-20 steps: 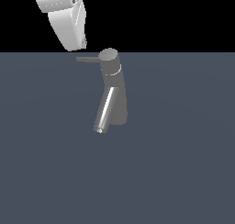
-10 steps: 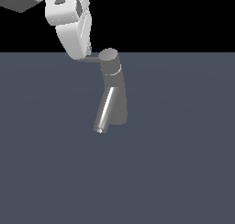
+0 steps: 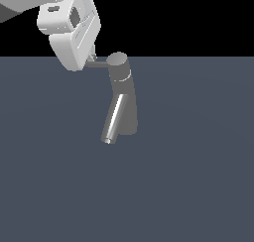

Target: Turn on the faucet by rotating a designated handle.

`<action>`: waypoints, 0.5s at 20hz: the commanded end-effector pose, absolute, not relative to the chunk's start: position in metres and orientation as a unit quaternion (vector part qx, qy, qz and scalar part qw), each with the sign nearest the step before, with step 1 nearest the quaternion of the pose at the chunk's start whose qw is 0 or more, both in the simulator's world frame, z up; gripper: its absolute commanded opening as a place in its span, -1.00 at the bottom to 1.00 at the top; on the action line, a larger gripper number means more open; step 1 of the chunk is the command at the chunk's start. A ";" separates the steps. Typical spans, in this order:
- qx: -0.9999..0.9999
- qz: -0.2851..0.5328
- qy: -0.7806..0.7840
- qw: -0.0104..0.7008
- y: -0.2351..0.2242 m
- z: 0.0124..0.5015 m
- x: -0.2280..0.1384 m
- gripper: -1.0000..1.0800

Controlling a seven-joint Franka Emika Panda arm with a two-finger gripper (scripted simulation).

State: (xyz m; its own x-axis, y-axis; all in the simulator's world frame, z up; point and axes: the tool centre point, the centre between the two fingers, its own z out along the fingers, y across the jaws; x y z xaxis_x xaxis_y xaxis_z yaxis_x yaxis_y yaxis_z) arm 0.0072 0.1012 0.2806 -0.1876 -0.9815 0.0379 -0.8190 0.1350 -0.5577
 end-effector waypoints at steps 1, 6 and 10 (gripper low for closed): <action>-0.588 -0.230 0.754 0.180 0.104 0.275 0.000 -1.00; -0.588 -0.230 0.754 0.180 0.110 0.264 -0.016 -1.00; -0.588 -0.230 0.754 0.180 0.114 0.255 -0.028 -1.00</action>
